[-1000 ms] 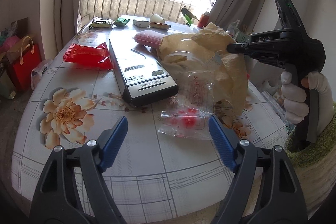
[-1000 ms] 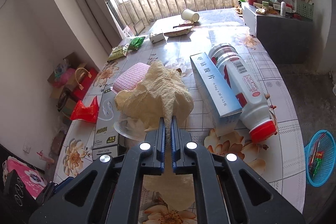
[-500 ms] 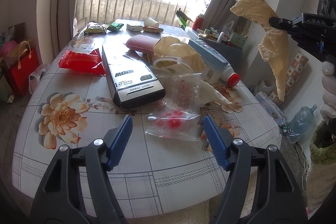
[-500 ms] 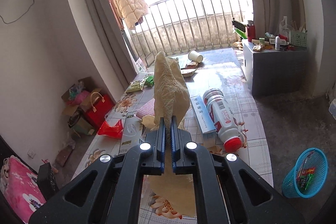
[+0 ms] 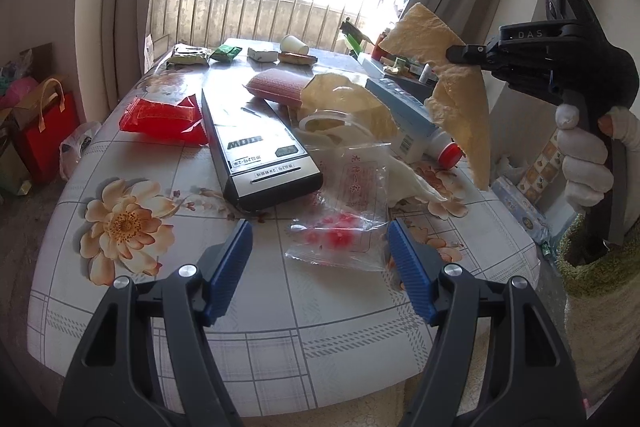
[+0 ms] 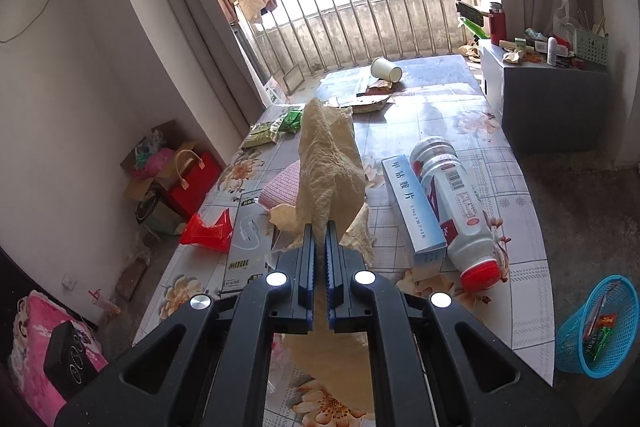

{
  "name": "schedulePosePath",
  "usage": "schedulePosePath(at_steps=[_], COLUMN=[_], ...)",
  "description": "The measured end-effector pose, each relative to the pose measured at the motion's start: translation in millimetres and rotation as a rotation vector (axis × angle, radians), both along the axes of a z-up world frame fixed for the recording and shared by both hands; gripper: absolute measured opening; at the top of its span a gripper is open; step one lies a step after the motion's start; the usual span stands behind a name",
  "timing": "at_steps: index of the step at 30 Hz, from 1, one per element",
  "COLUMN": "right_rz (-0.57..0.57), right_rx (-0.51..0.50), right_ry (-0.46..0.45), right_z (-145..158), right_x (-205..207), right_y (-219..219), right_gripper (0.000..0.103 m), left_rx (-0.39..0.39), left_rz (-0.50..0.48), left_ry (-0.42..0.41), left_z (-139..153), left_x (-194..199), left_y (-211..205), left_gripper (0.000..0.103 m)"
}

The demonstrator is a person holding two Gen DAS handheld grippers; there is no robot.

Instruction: Collect trash

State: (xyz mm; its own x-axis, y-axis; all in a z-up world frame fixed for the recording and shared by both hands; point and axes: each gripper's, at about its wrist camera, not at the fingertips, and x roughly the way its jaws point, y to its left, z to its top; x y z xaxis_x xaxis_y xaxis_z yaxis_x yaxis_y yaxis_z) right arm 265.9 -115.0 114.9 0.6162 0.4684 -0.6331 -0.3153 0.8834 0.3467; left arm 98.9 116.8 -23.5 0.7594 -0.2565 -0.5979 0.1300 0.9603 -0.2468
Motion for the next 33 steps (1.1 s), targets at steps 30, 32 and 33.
schedulePosePath(at_steps=[30,32,33], right_rz=[0.327,0.314,0.308], right_rx=[-0.395,-0.432,-0.440], right_ry=[0.200,0.186,0.179], right_z=[-61.6,-63.9,-63.7], right_x=[87.9,89.2,88.8], right_y=[109.8,114.7,116.2], right_gripper=[0.069,0.069,0.069], left_rx=[-0.046,-0.046,-0.047], left_rz=[0.026,0.026,0.026], left_ry=[0.025,0.026,0.026], left_z=[-18.5,-18.5,-18.8], left_x=[14.8,14.9,15.0], left_y=[29.4,29.5,29.7], left_gripper=[0.066,0.066,0.066])
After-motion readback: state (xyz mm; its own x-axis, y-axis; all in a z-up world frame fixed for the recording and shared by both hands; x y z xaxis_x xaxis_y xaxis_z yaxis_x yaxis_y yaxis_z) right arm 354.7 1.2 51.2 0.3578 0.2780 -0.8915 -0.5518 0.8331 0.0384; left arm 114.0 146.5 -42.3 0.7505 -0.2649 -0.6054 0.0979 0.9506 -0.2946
